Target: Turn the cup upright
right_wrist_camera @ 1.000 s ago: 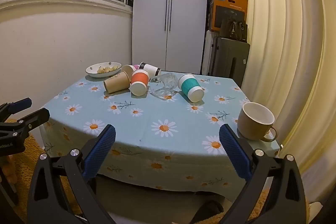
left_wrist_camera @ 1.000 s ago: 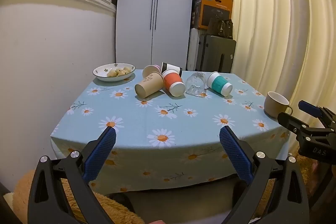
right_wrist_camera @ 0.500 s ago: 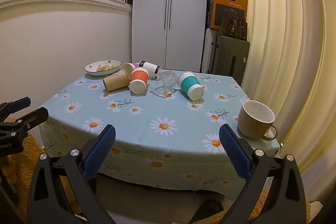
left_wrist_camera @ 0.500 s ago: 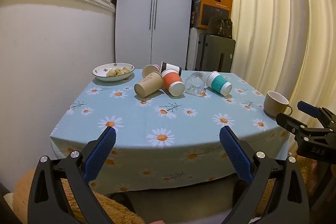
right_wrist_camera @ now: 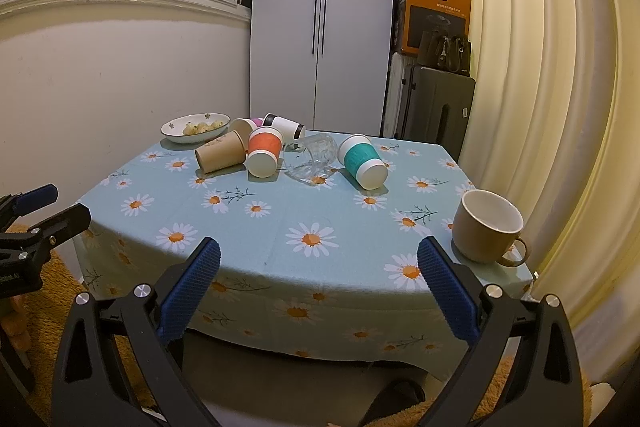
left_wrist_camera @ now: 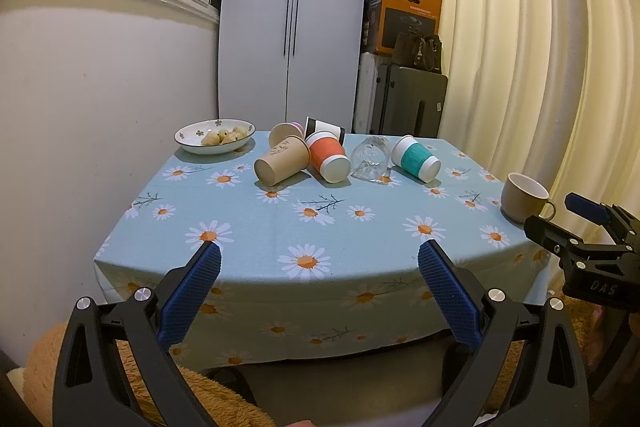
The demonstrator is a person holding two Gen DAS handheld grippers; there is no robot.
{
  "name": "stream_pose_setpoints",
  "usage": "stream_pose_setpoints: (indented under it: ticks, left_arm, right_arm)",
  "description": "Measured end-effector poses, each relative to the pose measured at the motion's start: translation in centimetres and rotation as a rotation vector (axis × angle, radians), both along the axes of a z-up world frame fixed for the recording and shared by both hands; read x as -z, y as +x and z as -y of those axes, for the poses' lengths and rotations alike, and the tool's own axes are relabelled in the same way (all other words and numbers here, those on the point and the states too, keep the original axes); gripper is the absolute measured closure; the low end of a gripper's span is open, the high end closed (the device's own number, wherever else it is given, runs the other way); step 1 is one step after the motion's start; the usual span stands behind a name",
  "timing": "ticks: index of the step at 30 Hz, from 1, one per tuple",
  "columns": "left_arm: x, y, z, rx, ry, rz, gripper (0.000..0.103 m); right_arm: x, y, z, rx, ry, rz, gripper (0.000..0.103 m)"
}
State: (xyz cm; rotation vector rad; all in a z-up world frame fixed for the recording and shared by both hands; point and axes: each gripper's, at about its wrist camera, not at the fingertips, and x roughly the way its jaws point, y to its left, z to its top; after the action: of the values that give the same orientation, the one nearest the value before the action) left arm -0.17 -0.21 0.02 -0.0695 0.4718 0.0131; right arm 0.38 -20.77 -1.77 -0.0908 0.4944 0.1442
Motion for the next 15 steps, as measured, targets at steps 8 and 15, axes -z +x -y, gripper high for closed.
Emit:
stream_pose_setpoints:
  ticks: [8,15]
  left_arm:
    - [-0.28,-0.22,0.27,0.004,0.003,-0.001,0.007]
    - [0.01,-0.08,0.02,0.003,0.002,-0.002,0.007]
  right_arm:
    - [0.29,0.1,0.13,0.004,0.002,-0.004,0.005]
    - [0.3,0.1,0.12,0.005,-0.001,-0.006,0.005]
